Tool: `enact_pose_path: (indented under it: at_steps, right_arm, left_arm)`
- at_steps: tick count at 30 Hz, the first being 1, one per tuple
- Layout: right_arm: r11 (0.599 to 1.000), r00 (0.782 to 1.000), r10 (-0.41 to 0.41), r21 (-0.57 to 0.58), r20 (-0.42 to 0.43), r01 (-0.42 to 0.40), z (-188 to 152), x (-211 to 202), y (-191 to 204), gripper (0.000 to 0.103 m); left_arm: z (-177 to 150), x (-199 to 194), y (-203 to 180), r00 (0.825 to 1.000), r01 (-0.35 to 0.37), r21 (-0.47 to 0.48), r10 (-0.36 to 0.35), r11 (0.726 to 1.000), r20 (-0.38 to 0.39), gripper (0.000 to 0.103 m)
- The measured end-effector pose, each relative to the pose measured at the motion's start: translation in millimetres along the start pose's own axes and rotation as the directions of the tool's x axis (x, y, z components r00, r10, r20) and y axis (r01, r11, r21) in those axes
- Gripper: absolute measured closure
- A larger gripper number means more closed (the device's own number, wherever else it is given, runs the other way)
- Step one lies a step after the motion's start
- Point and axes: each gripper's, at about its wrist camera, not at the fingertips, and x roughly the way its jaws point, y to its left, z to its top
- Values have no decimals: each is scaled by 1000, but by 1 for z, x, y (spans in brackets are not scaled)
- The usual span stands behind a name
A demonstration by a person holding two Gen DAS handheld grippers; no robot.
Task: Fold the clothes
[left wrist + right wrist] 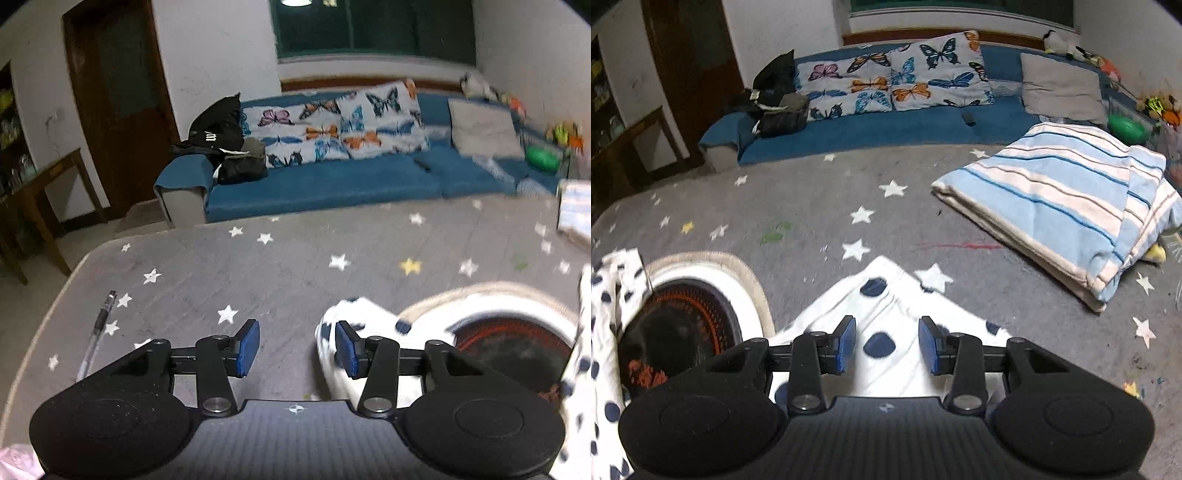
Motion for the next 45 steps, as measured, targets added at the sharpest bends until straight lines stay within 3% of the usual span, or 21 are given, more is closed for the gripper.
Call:
enact_pose_path:
  at_steps: [5,10,13,17,22,29,31,36,40,45]
  right_arm:
    - [1000,999,-15,0,-41,15,9,15,0,66]
    - [996,998,-60,-60,-35,58,20,29,13,66]
    - [993,997,-76,-88,-14,75,28,39,18,65]
    - [992,997,-75,-98,4,75,39,49,19,65]
    - [990,997,-70,-118,12,71,39,47,20,64]
    - [989,998,-59,-137,30,63,33,34,21,63]
    - [988,998,-50,-142,38,55,33,28,21,63]
    - [989,998,-29,-145,59,38,30,13,21,62]
    - [986,998,-3,-164,60,13,21,2,23,62]
    - [981,998,26,-192,52,-15,9,-11,26,57]
  left_arm:
    - [4,-9,-19,992,127,31,-128,991,9,66]
    - [-2,0,-56,975,219,112,-215,969,-47,66]
    - [-8,13,-79,975,220,175,-209,960,-79,64]
    - [-15,33,-97,983,169,244,-144,955,-117,62]
    - [-23,50,-103,979,162,257,-123,953,-163,62]
    - [-18,58,-104,976,172,224,-136,959,-168,92]
    - [-10,56,-101,976,185,182,-159,966,-145,94]
    - [22,61,-85,965,252,-58,-256,966,-61,96]
    - [43,71,-73,952,301,-231,-303,925,26,96]
    - [45,89,-66,941,328,-361,-337,873,39,90]
